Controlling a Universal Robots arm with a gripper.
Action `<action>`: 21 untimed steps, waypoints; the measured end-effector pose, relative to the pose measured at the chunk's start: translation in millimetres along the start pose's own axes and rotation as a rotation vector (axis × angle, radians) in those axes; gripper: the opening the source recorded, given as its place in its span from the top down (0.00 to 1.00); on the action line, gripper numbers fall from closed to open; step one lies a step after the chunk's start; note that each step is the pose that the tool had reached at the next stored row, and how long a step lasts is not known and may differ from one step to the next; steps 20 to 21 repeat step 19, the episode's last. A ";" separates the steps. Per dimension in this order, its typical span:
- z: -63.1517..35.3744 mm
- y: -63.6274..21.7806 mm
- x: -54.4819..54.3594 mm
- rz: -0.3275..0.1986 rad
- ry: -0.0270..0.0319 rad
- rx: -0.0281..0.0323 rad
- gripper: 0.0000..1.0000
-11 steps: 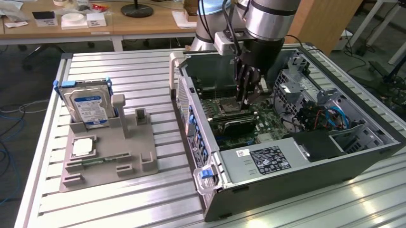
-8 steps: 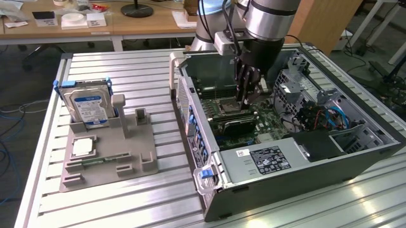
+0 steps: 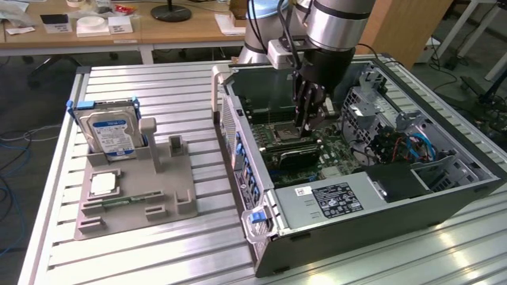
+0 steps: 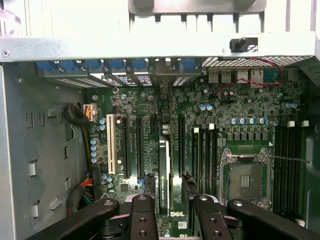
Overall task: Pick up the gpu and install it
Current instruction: 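Press down on the gpu until it lock into place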
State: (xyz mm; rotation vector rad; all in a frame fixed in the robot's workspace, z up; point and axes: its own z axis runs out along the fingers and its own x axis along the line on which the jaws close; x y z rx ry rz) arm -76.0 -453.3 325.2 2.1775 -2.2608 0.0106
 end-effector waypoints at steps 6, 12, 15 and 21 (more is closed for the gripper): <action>0.0 0.0 0.0 0.000 0.0000 0.0000 0.79; 0.0 0.0 0.0 0.000 0.0000 0.0000 0.89; 0.0 0.0 0.0 0.000 0.0000 0.0000 0.89; 0.0 0.0 0.0 0.000 0.0000 0.0000 0.89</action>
